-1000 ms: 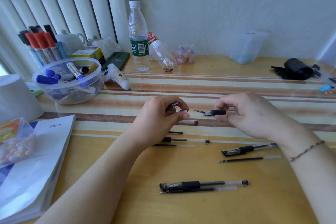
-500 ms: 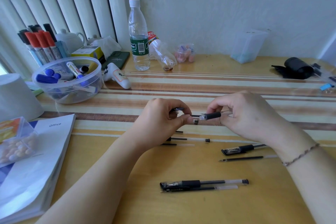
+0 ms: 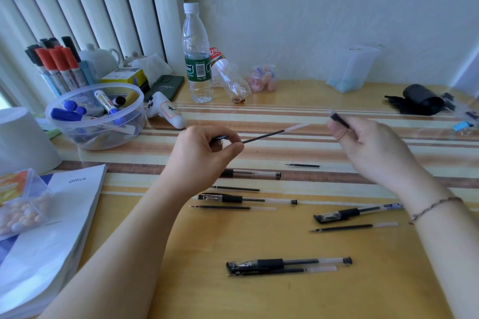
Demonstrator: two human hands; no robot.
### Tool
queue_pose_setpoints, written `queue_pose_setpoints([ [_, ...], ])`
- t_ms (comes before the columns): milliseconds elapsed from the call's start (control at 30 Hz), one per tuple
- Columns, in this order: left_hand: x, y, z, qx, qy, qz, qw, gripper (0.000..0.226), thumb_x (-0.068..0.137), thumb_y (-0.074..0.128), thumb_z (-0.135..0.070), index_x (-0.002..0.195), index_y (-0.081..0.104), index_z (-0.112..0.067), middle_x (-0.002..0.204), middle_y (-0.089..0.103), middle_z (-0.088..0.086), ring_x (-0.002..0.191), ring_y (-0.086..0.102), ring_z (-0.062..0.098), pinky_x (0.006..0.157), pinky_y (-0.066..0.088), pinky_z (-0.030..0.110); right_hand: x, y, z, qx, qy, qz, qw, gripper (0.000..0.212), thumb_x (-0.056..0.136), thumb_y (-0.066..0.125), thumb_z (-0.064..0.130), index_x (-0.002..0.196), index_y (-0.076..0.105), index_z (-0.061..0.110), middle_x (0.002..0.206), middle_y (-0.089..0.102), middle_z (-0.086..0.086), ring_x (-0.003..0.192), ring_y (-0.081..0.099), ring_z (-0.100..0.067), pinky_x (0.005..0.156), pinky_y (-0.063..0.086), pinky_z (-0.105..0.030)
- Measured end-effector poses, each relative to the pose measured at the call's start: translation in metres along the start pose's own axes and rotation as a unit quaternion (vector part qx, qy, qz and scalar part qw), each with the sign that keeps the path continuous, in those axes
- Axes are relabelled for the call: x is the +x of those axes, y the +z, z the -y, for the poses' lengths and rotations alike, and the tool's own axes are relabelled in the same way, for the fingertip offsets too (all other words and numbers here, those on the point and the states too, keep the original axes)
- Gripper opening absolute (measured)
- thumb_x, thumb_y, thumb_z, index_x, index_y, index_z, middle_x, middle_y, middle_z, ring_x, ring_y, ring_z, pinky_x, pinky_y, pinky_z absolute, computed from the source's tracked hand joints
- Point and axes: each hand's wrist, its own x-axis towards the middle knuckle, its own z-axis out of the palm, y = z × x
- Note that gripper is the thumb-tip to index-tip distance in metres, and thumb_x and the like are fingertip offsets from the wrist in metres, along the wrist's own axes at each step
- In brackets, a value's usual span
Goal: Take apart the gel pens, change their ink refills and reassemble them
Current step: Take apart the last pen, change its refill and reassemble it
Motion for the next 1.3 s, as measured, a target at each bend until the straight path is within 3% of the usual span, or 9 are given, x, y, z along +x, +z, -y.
queue_pose_setpoints([
  [67, 0.000, -0.001, 0.000, -0.008, 0.002, -0.001, 1.000, 0.009, 0.085, 0.071, -0.021, 0.077, 0.071, -0.024, 0.040, 0.032, -0.010, 0.039, 0.030, 0.007, 0.043, 0.025, 0.009, -0.004, 0.004, 0.003, -0.007, -0.060, 0.046, 0.997, 0.035, 0.097, 0.028, 0.051, 0.128, 0.042, 0.044, 0.070, 0.064, 0.013, 0.061, 0.059, -0.009, 0.053, 0.050, -0.034],
  [167, 0.001, 0.000, 0.001, -0.011, 0.000, -0.001, 1.000, 0.010, 0.085, 0.071, -0.021, 0.076, 0.071, -0.024, 0.040, 0.031, -0.010, 0.039, 0.030, 0.008, 0.043, 0.025, 0.010, -0.004, 0.008, 0.006, 0.019, -0.095, 0.041, 0.994, 0.020, 0.097, 0.040, 0.035, 0.112, 0.048, 0.046, 0.078, 0.062, 0.025, 0.066, 0.054, 0.000, 0.056, 0.042, -0.028],
  [233, 0.001, 0.000, 0.000, -0.013, -0.001, 0.002, 1.000, 0.009, 0.085, 0.071, -0.020, 0.076, 0.071, -0.023, 0.040, 0.032, -0.010, 0.039, 0.030, 0.007, 0.043, 0.025, 0.010, -0.003, 0.008, 0.008, 0.052, -0.090, 0.019, 0.994, 0.014, 0.094, 0.043, 0.042, 0.104, 0.053, 0.043, 0.079, 0.058, 0.034, 0.069, 0.053, 0.003, 0.056, 0.040, -0.028],
  [333, 0.000, -0.001, 0.000, -0.014, -0.002, 0.005, 1.000, 0.008, 0.086, 0.071, -0.021, 0.078, 0.071, -0.023, 0.039, 0.032, -0.010, 0.039, 0.031, 0.007, 0.043, 0.025, 0.009, -0.004, 0.007, 0.011, 0.085, -0.103, -0.006, 0.991, 0.032, 0.094, 0.033, 0.055, 0.110, 0.059, 0.043, 0.073, 0.061, 0.031, 0.067, 0.056, 0.005, 0.057, 0.045, -0.029],
  [733, -0.001, 0.001, 0.000, -0.016, -0.009, 0.027, 0.999, 0.009, 0.085, 0.071, -0.023, 0.076, 0.070, -0.025, 0.040, 0.031, -0.011, 0.040, 0.029, 0.007, 0.043, 0.025, 0.010, -0.007, 0.003, 0.018, 0.102, -0.124, -0.019, 0.987, 0.024, 0.095, 0.048, 0.033, 0.108, 0.067, 0.035, 0.060, 0.057, 0.009, 0.057, 0.051, -0.015, 0.056, 0.045, -0.034],
  [867, -0.002, 0.001, -0.001, -0.013, -0.007, 0.040, 0.999, 0.008, 0.086, 0.071, -0.024, 0.078, 0.071, -0.025, 0.041, 0.032, -0.010, 0.040, 0.028, 0.008, 0.043, 0.025, 0.011, -0.008, 0.002, 0.020, 0.108, -0.130, -0.009, 0.986, 0.027, 0.094, 0.046, 0.035, 0.109, 0.068, 0.028, 0.072, 0.066, 0.005, 0.067, 0.059, -0.021, 0.062, 0.051, -0.039],
  [967, -0.002, 0.001, 0.000, 0.008, -0.005, 0.041, 0.999, 0.009, 0.086, 0.071, -0.025, 0.077, 0.070, -0.025, 0.040, 0.032, -0.010, 0.039, 0.029, 0.008, 0.042, 0.026, 0.011, -0.009, -0.001, 0.022, 0.102, -0.143, -0.015, 0.984, 0.026, 0.093, 0.047, 0.036, 0.106, 0.069, 0.031, 0.081, 0.067, 0.019, 0.071, 0.061, -0.012, 0.062, 0.050, -0.034],
  [1133, -0.005, 0.005, -0.001, 0.145, 0.030, 0.032, 0.988, 0.006, 0.083, 0.071, -0.033, 0.077, 0.070, -0.031, 0.044, 0.044, -0.009, 0.050, 0.046, 0.009, 0.050, 0.035, 0.018, -0.011, -0.006, 0.025, -0.044, -0.207, -0.010, 0.977, 0.020, 0.091, 0.054, 0.036, 0.100, 0.072, 0.035, 0.091, 0.069, 0.021, 0.087, 0.063, -0.013, 0.057, 0.041, -0.025],
  [1300, -0.011, 0.019, -0.009, 0.144, 0.039, 0.063, 0.987, 0.010, 0.080, 0.073, -0.043, 0.079, 0.073, -0.033, 0.038, 0.040, -0.009, 0.042, 0.043, 0.005, 0.048, 0.029, 0.017, -0.021, 0.009, 0.043, -0.018, -0.216, 0.078, 0.973, 0.030, 0.088, 0.065, 0.021, 0.117, 0.062, 0.027, 0.107, 0.065, 0.014, 0.094, 0.059, -0.009, 0.077, 0.053, -0.033],
])
